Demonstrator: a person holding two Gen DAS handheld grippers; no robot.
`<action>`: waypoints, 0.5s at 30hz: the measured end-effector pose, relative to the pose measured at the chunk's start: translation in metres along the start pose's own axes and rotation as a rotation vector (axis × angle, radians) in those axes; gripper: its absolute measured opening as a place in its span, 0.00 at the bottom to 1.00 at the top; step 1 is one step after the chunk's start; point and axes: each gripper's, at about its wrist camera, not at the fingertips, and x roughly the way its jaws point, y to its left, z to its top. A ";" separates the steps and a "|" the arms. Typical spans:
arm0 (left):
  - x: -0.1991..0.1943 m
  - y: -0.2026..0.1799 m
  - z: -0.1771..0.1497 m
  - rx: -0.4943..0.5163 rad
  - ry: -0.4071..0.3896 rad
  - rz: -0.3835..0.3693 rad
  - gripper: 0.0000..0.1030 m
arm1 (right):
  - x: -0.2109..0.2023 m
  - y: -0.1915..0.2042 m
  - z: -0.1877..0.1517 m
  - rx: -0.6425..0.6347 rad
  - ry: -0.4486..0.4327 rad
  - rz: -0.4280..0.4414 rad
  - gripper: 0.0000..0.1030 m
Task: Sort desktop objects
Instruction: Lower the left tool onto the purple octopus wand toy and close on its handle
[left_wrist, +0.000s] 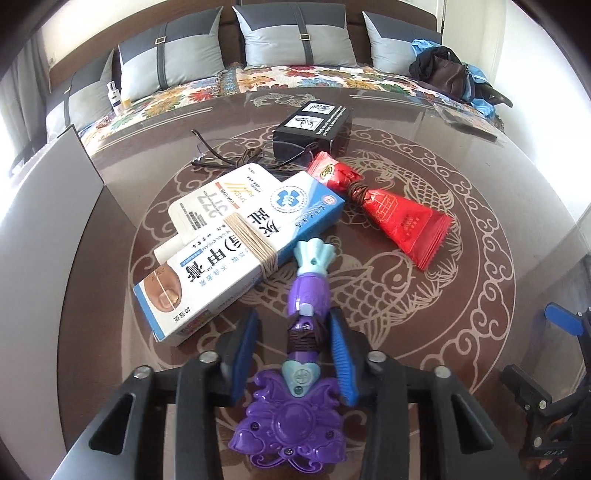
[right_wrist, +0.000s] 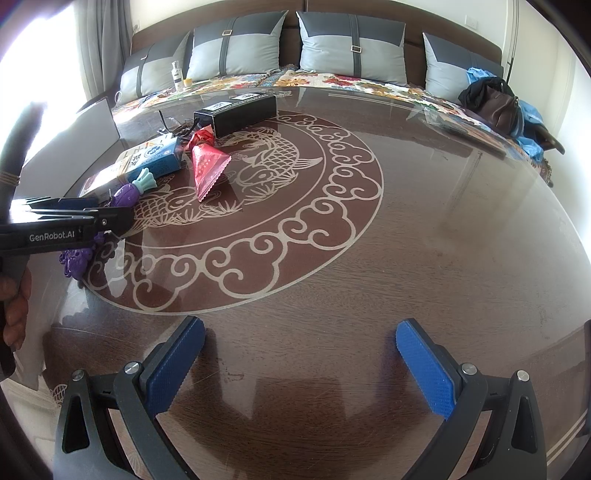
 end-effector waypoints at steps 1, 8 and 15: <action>-0.001 -0.003 -0.002 0.015 -0.003 0.012 0.21 | 0.000 0.000 0.000 0.000 0.000 0.000 1.00; -0.022 0.012 -0.037 -0.136 -0.026 0.060 0.20 | 0.000 0.000 0.000 0.000 0.000 0.000 1.00; -0.045 0.019 -0.078 -0.182 -0.041 0.085 0.21 | 0.000 0.000 0.000 0.001 0.000 0.000 1.00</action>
